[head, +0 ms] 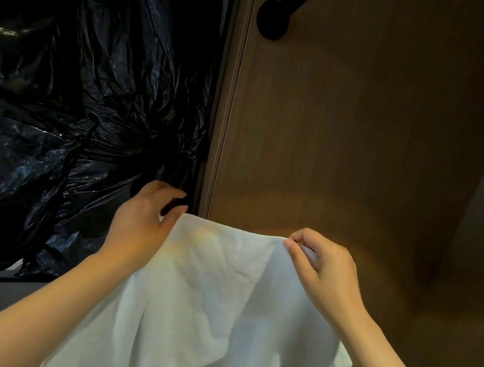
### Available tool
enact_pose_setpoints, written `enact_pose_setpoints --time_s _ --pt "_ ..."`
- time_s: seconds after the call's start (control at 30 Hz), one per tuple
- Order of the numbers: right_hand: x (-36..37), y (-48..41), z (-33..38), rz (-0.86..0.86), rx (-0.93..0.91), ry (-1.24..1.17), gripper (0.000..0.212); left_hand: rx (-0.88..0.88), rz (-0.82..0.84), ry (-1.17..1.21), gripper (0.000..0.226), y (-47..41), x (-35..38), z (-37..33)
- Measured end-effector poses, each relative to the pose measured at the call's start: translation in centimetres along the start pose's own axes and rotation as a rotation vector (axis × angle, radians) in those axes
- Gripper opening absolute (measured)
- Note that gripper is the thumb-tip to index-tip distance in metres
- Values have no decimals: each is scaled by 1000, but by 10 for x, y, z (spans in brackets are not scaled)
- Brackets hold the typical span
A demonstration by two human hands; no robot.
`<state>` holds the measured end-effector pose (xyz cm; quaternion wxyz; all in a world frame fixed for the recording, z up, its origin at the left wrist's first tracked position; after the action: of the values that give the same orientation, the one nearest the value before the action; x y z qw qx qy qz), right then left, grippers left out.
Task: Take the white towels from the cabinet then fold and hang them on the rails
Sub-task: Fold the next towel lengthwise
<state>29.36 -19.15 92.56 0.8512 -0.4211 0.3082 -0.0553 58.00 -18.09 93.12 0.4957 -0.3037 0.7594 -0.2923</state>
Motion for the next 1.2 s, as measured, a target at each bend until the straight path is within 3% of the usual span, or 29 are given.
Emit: enact_pose_setpoints --time_s 0.1,0.23,0.33,0.53,0.87,1.2 --pt "5 -3 14 45 -94 -42 11 77 37 175 25 12 -4 -23" --pt "10 -7 33 135 -167 -96 15 133 249 418 29 31 3 -49" --pt "12 -8 42 161 -171 -126 15 154 356 521 13 39 9 -56" --pt "9 -7 39 158 -126 -112 13 132 269 542 18 39 7 -58" --pt "-10 9 4 142 58 -11 41 22 149 496 13 26 -3 -53" --pt "-23 4 -7 125 38 112 53 21 142 399 12 16 -1 -47"
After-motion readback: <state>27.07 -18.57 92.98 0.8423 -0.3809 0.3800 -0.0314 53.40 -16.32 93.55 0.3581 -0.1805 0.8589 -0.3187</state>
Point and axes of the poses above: each hand's wrist, its own y-axis away from the middle knuckle, its own x-axis out of the palm, z = x × y, the point moved 1 cm from there along -y, towards the middle knuckle, and after that the axes turned 12 degrees about -y, right-handed, at the moved point
